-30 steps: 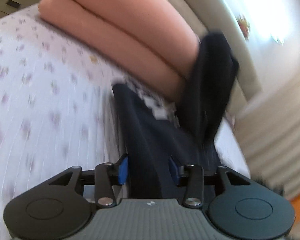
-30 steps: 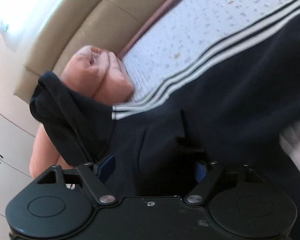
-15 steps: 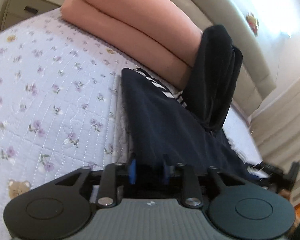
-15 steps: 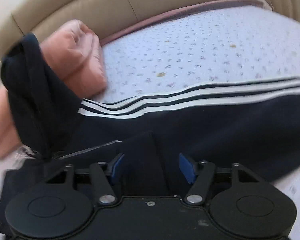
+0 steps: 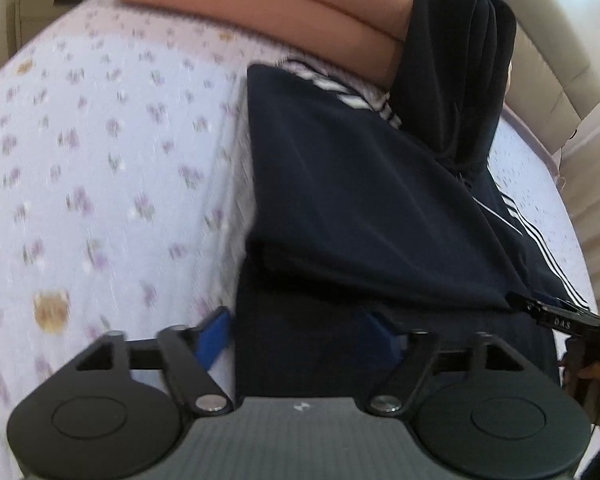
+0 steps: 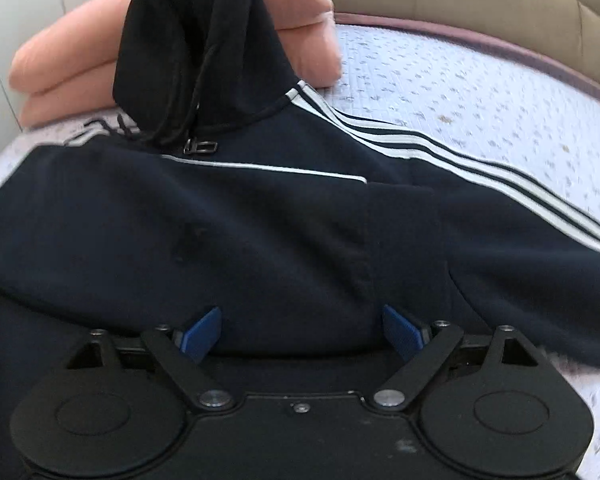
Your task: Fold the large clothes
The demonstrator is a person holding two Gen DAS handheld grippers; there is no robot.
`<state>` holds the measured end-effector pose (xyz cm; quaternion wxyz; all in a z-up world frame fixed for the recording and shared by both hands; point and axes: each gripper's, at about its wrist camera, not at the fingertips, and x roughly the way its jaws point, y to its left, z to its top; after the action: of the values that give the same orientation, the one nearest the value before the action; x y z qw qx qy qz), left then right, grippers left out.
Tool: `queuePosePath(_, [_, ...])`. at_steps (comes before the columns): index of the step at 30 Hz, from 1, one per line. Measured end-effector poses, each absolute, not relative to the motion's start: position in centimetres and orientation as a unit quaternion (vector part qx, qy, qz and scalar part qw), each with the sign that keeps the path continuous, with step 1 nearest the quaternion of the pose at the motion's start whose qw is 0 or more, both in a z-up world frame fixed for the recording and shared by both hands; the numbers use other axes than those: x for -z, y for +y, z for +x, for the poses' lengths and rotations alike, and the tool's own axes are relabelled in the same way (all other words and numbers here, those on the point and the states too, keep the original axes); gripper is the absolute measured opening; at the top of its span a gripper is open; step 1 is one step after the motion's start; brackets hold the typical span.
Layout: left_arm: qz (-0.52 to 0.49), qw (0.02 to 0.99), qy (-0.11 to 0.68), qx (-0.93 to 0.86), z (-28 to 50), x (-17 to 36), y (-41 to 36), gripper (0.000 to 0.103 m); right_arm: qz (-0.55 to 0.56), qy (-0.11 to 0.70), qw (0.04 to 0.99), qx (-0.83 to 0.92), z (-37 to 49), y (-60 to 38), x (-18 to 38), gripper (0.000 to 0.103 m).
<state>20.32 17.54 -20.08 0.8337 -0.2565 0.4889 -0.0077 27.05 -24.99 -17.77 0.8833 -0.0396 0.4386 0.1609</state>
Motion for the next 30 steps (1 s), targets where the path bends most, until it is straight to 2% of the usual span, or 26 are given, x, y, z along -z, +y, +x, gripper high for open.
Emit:
queuePosePath(9, [-0.253,0.816,0.520,-0.012,19.6,17.7,14.4,0.081,0.286,0.475,0.826,-0.099,26.7,-38.9,16.0,0.103])
queuePosePath(12, [-0.257,0.812,0.523,-0.013,20.3,17.2,13.5,0.081,0.355,0.467,0.809,-0.039,26.3,-45.4,17.2,0.098])
queuePosePath(13, [-0.258,0.813,0.523,-0.010,20.5,17.2,13.1,0.081,0.370,0.460,0.807,-0.016,26.2,-47.2,17.7,0.091])
queuePosePath(14, [-0.256,0.813,0.523,-0.007,20.8,17.2,12.6,0.081,0.390,0.445,0.806,-0.005,26.1,-49.2,18.1,0.077])
queuePosePath(15, [-0.253,0.813,0.524,-0.005,21.1,17.2,12.1,0.081,0.414,0.431,0.802,-0.002,26.1,-50.6,18.6,0.072])
queuePosePath(19, [-0.237,0.815,0.529,-0.005,21.8,17.3,10.0,0.081,0.447,0.389,0.805,0.020,27.1,-53.7,19.5,0.070])
queuePosePath(22, [-0.232,0.816,0.530,-0.009,22.2,17.1,9.1,0.081,0.444,0.362,0.819,0.029,28.0,-53.9,20.0,0.063])
queuePosePath(24, [-0.233,0.815,0.530,-0.012,22.3,16.9,8.9,0.081,0.422,0.358,0.831,0.049,28.0,-53.6,19.9,0.034])
queuePosePath(25, [-0.235,0.815,0.530,-0.015,22.3,16.8,8.9,0.080,0.401,0.362,0.839,0.063,28.0,-53.4,19.8,0.008])
queuePosePath(30, [-0.239,0.816,0.526,-0.027,22.0,16.2,8.9,0.080,0.389,0.371,0.839,0.083,24.0,-54.0,19.5,0.005])
